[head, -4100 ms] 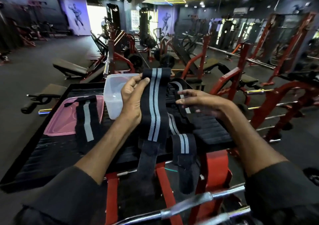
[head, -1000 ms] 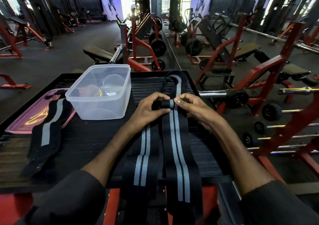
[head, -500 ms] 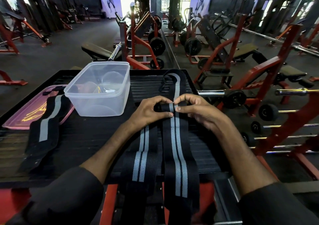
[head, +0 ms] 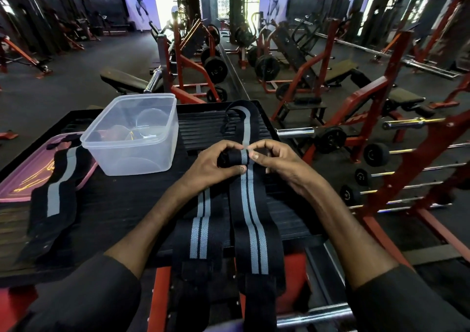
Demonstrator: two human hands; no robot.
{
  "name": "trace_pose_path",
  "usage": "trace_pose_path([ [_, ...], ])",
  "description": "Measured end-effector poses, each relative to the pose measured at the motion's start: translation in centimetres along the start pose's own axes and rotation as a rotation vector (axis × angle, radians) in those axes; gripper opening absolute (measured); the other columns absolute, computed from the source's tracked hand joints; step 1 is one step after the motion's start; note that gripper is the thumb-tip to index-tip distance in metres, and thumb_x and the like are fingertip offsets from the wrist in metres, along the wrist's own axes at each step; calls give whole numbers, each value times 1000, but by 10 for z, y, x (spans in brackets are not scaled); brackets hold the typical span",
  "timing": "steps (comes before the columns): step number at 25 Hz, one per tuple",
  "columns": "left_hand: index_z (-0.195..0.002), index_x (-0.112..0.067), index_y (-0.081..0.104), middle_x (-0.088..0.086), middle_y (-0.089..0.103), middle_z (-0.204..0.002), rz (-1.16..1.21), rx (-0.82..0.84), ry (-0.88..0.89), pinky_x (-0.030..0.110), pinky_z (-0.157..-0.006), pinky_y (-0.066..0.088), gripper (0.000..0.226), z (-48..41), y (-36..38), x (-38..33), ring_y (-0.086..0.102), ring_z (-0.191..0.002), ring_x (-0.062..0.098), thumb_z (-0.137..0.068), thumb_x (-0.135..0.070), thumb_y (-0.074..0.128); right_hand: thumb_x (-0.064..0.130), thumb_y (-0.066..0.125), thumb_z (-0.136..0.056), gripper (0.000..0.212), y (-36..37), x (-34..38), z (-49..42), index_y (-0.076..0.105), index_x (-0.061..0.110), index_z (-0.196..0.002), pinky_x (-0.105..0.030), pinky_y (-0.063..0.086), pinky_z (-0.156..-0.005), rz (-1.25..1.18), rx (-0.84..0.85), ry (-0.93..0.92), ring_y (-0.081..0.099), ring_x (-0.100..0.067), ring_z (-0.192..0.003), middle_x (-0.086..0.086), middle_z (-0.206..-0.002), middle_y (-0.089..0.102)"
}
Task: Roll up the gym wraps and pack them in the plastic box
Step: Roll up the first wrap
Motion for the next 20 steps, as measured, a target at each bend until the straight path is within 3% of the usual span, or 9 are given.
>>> trace_pose_path([
  [3, -131, -20, 62, -7, 66, -126, 19, 109, -49, 8, -99, 41, 45, 5, 0, -2, 59, -117, 0, -89, -22, 77, 18, 75, -90, 29, 3, 6, 8, 70, 11, -118, -21, 49, -73, -54, 0, -51, 64, -4, -93, -7, -116, 71],
  [5, -130, -19, 64, -9, 67, -124, 20, 123, -49, 1, -91, 40, 43, 8, 0, -5, 60, -112, -6, -89, -23, 77, 8, 76, -87, 32, 5, 9, 14, 68, 5, -118, -25, 55, -81, -107, 21, -54, 67, -8, -97, -8, -114, 71],
  [8, -123, -19, 68, -12, 69, -118, 30, 41, 11, 5, -95, 41, 44, 16, -2, -9, 62, -111, -6, -82, -23, 83, 1, 78, -83, 33, 7, 11, 21, 69, 5, -115, -41, 54, -96, -130, 33, -36, 67, -19, -104, -12, -113, 71],
  [10, -122, -18, 68, -12, 69, -119, 11, 21, 74, 13, -102, 42, 46, 23, -1, -11, 62, -115, -3, -80, -23, 85, -1, 73, -84, 31, 9, 16, 22, 70, 9, -113, -37, 55, -90, -245, 22, 26, 66, -17, -105, -14, -119, 71],
  [12, -122, -14, 68, -9, 70, -121, -24, 3, 147, 19, -106, 44, 47, 28, 0, -17, 63, -117, 1, -80, -22, 85, 12, 72, -87, 29, 12, 17, 24, 70, 21, -114, -31, 52, -81, -339, -20, 130, 66, -11, -104, -7, -122, 73],
  [15, -118, -10, 70, -4, 72, -116, -32, -73, 238, 23, -104, 48, 46, 32, -2, -22, 66, -113, 3, -76, -17, 88, 50, 69, -88, 28, 10, 7, 28, 71, 34, -110, -36, 43, -85, -22, -24, 210, 62, -9, -102, 7, -117, 73],
  [17, -116, -9, 71, -2, 73, -114, -33, -121, 269, 25, -102, 50, 45, 34, -3, -24, 67, -111, 5, -75, -15, 89, 65, 58, -90, 41, 11, 0, 32, 70, 33, -111, -35, 45, -83, 89, 36, 208, 60, -9, -94, 9, -112, 70],
  [20, -116, -10, 70, -4, 71, -115, -17, -111, 252, 22, -103, 48, 45, 31, -1, -26, 66, -112, 4, -75, -14, 88, 49, 57, -99, 32, 9, 6, 33, 69, 22, -111, -30, 48, -75, 72, -20, 22, 57, -9, -90, 4, -104, 65],
])
Point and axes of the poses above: each hand's wrist, its own z-axis away from the middle knuckle, its own y-axis out of the palm, x = y × z, the point moved 4 cm from there along -z, towards the middle knuckle
